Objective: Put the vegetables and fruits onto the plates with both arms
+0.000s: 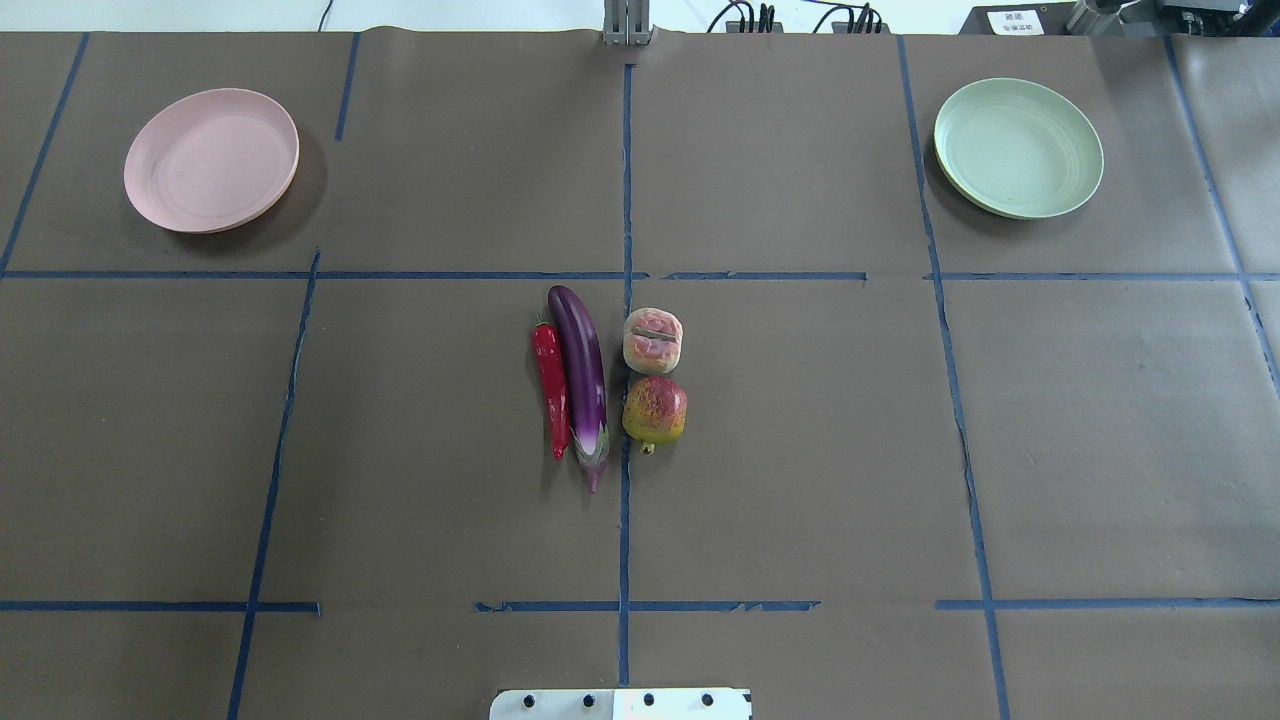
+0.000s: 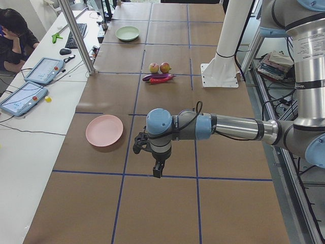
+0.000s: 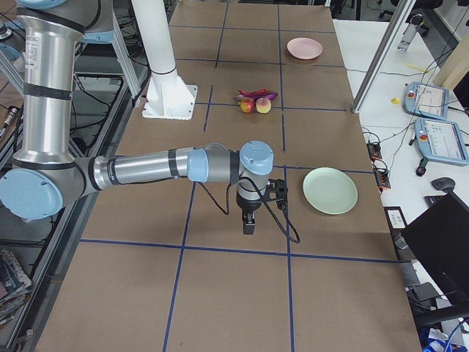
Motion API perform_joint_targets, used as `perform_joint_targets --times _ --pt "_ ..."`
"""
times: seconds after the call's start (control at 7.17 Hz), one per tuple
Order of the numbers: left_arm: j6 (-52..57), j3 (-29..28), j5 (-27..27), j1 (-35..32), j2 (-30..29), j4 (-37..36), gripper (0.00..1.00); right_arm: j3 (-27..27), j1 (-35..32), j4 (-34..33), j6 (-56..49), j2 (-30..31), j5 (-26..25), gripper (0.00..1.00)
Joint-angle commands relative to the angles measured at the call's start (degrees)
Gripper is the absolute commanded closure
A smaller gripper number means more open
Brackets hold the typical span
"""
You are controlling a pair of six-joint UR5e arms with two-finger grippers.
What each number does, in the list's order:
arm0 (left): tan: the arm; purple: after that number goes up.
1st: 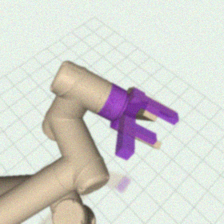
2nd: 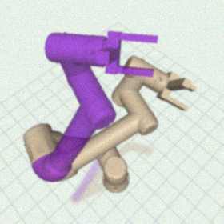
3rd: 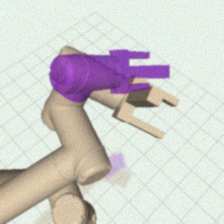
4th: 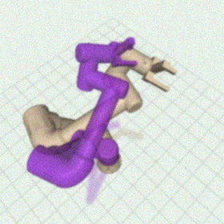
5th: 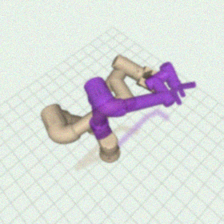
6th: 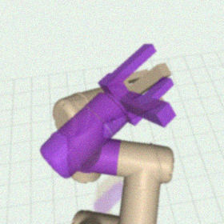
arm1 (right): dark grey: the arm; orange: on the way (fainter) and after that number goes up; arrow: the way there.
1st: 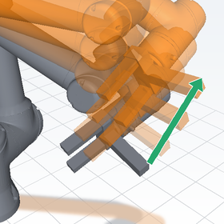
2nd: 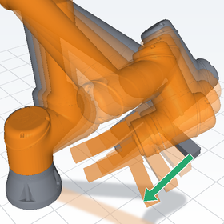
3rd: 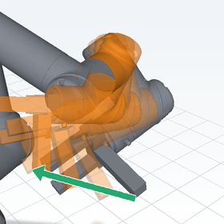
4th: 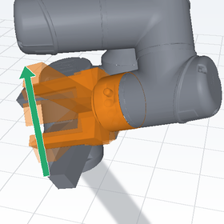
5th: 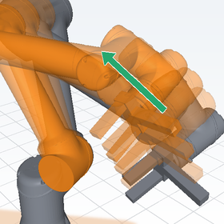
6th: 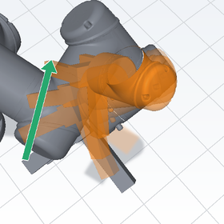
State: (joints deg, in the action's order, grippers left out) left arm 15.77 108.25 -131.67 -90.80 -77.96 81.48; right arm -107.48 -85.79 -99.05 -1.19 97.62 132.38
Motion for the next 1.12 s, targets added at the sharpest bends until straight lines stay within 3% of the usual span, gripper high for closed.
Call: perform_joint_targets --times 0.0,0.28,0.56,0.98 --pt "0.1 0.1 -0.1 0.0 -0.3 0.0 0.00 0.1 0.3 2.1 0.2 -0.9 0.2 0.00" --pt "0.0 -0.1 -0.1 0.0 -0.4 0.0 0.00 0.1 3.9 8.9 2.5 -1.7 0.6 0.00" --pt "0.0 -0.1 -0.2 0.1 -0.4 0.1 0.00 0.6 11.7 13.4 4.0 -8.6 0.5 0.00" --pt "-0.1 -0.1 -0.2 0.2 -0.4 0.2 0.00 0.0 26.1 13.6 34.0 -23.7 -1.3 0.00"
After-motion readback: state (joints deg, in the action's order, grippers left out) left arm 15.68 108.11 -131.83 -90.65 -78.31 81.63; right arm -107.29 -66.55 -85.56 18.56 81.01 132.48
